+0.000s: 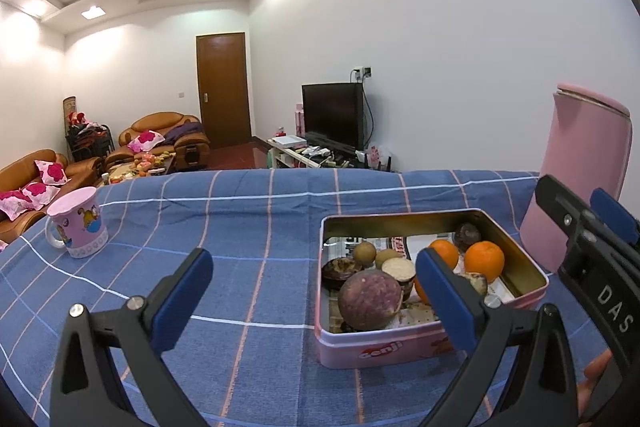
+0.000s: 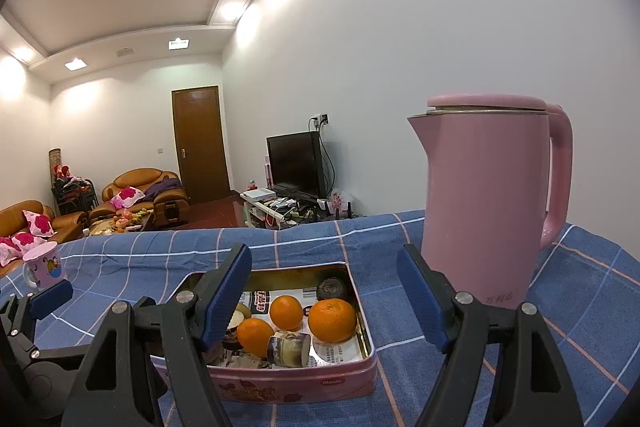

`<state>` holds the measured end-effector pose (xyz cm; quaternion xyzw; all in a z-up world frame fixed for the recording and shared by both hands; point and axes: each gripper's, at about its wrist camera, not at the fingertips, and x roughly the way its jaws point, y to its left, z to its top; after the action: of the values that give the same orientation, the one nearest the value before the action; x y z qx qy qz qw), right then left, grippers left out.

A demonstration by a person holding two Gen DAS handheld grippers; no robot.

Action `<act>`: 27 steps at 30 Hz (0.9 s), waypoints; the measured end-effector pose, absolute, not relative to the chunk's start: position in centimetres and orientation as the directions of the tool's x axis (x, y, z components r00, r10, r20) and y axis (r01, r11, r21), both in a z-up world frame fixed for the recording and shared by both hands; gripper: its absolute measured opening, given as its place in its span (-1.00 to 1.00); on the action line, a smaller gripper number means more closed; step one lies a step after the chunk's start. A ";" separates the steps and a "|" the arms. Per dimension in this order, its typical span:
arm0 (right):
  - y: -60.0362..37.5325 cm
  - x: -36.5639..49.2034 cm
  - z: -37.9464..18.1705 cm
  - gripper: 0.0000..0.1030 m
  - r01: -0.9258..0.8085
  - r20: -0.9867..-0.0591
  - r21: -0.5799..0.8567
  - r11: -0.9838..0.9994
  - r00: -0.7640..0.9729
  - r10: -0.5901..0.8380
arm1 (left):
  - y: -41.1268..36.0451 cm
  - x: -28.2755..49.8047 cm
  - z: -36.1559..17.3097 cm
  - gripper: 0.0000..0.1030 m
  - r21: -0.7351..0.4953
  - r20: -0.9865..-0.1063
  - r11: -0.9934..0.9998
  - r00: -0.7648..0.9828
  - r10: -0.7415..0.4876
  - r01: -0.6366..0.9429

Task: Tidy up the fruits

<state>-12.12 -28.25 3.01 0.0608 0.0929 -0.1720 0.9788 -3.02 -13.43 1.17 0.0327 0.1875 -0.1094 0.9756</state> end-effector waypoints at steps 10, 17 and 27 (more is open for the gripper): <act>-28.3 -12.3 3.0 0.48 0.358 -0.194 0.089 0.929 0.921 -0.337 | -13.5 -3.0 1.1 1.00 0.032 -0.370 0.977 0.910 -0.186 0.213; -28.3 -12.3 3.0 0.48 0.358 -0.195 0.090 0.929 0.921 -0.337 | -13.4 -2.8 1.1 1.00 0.027 -0.376 0.979 0.909 -0.177 0.202; -28.3 -12.4 2.9 0.48 0.360 -0.199 0.089 0.929 0.920 -0.338 | -13.4 -2.8 1.1 1.00 0.028 -0.376 0.979 0.910 -0.176 0.201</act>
<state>-12.43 -28.29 2.93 0.0620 0.0902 -0.1784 0.9779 -2.83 -13.36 1.12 0.0328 0.1891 -0.0967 0.9766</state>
